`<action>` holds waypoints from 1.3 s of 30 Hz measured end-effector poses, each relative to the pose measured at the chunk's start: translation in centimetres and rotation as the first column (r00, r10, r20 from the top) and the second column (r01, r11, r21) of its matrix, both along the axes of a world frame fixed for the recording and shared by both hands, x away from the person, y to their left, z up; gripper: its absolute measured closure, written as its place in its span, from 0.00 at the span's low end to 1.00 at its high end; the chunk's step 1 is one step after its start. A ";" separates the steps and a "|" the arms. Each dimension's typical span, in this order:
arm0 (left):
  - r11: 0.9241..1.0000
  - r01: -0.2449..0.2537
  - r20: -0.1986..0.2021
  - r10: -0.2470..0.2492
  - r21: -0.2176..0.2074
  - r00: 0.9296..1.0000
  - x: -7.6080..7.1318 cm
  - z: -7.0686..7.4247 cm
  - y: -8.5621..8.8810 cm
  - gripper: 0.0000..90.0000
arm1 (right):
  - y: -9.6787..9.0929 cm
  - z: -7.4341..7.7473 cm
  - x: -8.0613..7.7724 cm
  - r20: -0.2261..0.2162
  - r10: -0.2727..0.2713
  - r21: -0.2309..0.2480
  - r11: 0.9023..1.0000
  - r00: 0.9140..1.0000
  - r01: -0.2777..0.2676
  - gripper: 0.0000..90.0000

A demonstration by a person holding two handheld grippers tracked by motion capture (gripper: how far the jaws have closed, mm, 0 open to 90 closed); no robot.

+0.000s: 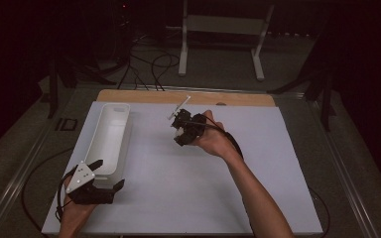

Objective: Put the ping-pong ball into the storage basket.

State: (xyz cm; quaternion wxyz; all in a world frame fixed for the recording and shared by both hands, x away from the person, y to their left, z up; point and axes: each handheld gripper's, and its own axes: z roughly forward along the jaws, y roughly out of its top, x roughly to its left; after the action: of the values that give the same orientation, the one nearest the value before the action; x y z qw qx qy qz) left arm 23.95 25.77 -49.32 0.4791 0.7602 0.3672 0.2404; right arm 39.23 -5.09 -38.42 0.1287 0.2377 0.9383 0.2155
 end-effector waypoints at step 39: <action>1.000 0.001 0.000 -0.001 0.003 1.000 0.0 0.0 0.0 0.00 | 2.5 1.7 0.0 0.018 0.037 0.004 0.999 0.999 -0.037 0.56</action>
State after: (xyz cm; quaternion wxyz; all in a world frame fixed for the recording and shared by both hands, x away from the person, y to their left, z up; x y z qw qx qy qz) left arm 23.97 25.77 -49.34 0.4783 0.7611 0.3662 0.2407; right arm 39.25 -2.63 -36.77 0.1324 0.2185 0.9410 0.2219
